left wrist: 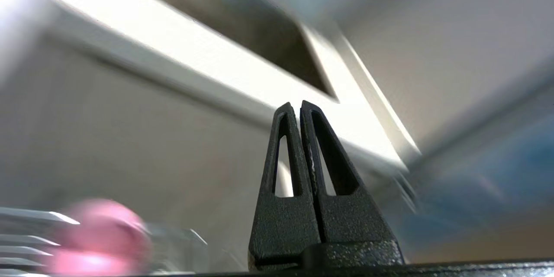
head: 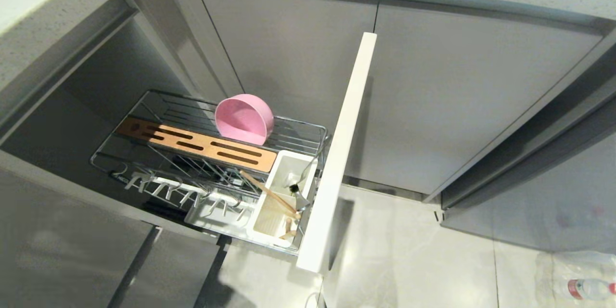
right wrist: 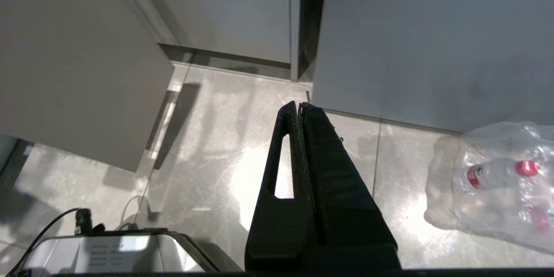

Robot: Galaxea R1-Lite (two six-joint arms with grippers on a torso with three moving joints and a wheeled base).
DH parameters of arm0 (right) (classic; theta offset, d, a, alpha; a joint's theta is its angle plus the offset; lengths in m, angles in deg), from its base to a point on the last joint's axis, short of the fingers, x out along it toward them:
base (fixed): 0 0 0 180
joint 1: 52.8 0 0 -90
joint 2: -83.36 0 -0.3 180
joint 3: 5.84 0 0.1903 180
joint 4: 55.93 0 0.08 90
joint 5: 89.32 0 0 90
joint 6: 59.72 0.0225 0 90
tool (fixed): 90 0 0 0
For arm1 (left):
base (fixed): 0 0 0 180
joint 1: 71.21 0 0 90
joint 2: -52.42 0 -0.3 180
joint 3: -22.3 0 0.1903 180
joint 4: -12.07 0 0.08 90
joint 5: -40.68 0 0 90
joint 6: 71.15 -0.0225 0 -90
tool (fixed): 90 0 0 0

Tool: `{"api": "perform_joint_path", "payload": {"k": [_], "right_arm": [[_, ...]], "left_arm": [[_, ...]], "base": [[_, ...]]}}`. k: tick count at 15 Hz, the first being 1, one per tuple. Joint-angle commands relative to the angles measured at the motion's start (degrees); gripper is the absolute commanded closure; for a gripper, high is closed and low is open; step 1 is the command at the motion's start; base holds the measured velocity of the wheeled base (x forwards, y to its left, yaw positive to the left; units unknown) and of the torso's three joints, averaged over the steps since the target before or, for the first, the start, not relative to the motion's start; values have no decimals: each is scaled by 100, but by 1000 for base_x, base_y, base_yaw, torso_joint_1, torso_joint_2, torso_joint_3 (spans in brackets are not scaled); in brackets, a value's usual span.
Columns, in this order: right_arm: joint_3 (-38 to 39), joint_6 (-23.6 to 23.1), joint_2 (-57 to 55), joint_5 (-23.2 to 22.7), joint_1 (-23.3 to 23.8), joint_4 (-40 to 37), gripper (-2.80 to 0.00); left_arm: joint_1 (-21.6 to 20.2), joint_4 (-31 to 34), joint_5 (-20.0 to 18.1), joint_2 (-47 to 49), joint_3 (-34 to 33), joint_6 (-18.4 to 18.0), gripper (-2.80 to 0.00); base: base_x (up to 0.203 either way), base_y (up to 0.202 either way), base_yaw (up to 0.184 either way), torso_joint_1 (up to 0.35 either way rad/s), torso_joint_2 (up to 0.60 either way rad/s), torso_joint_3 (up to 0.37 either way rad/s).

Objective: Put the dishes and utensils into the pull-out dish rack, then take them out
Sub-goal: Pick up the chopsticks and place it in the cupboard

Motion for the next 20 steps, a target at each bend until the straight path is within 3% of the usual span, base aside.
{"api": "perform_joint_path", "payload": {"k": [1, 6, 11, 14, 17, 20], "right_arm": [[9, 3, -2, 0, 2, 2, 0], [9, 3, -2, 0, 2, 2, 0], [9, 3, -2, 0, 2, 2, 0], [9, 3, -2, 0, 2, 2, 0], [9, 3, -2, 0, 2, 2, 0], [9, 3, -2, 0, 2, 2, 0]], "left_arm": [[-656, 251, 96, -23, 512, 6, 0], [-2716, 1449, 264, -10, 1489, -4, 0], [-4460, 2702, 190, 56, 1672, -74, 0], [-4920, 3126, 92, 261, 2005, -81, 0], [-4933, 3905, 460, 546, 2480, -68, 0], [-4935, 4803, 1067, 856, 2950, 142, 0]], "base": [[0, 0, 0, 0, 0, 0], [0, 0, 0, 0, 0, 0], [0, 0, 0, 0, 0, 0], [0, 0, 0, 0, 0, 0], [0, 0, 0, 0, 0, 0], [0, 0, 0, 0, 0, 0]]}}
